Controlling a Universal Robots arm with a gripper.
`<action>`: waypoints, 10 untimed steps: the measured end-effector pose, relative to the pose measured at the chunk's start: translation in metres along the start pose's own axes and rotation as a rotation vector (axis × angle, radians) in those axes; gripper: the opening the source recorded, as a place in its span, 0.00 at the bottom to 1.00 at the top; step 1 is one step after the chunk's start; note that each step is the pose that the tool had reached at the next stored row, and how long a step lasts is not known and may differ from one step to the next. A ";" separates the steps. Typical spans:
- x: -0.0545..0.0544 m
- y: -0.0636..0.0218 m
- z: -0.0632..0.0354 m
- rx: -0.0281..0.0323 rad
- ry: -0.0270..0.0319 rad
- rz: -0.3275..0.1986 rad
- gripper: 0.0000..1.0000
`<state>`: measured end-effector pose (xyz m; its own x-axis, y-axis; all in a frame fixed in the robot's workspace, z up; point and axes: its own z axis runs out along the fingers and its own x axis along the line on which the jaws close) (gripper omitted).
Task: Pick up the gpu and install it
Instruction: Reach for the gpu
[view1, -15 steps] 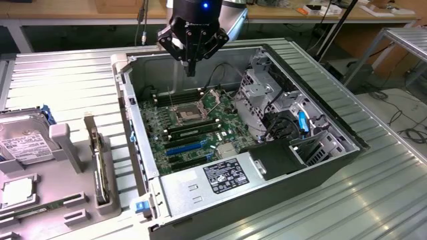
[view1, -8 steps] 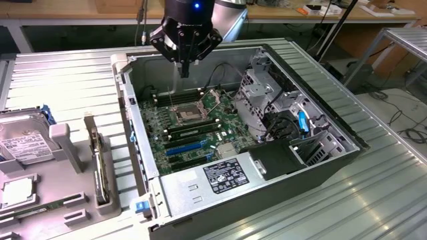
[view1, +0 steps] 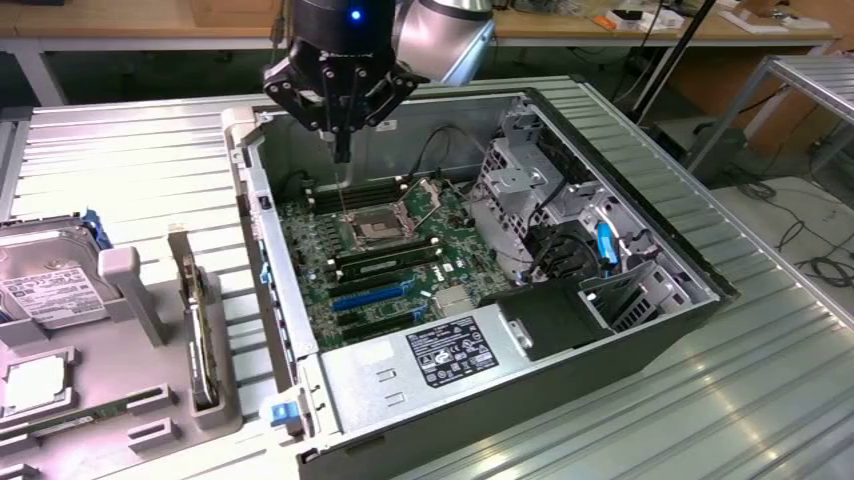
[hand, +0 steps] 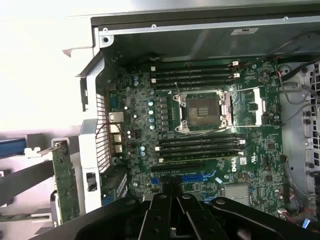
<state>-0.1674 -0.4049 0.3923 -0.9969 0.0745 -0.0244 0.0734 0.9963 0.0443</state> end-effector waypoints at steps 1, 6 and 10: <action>0.006 -0.0015 0.0000 -0.0001 -0.0001 0.000 0.11; 0.032 -0.0087 0.0001 -0.0001 -0.0001 0.000 0.11; 0.048 -0.0131 0.0003 -0.0001 0.0000 -0.001 0.11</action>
<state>-0.2162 -0.4144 0.3902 -0.9970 0.0737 -0.0245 0.0726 0.9964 0.0444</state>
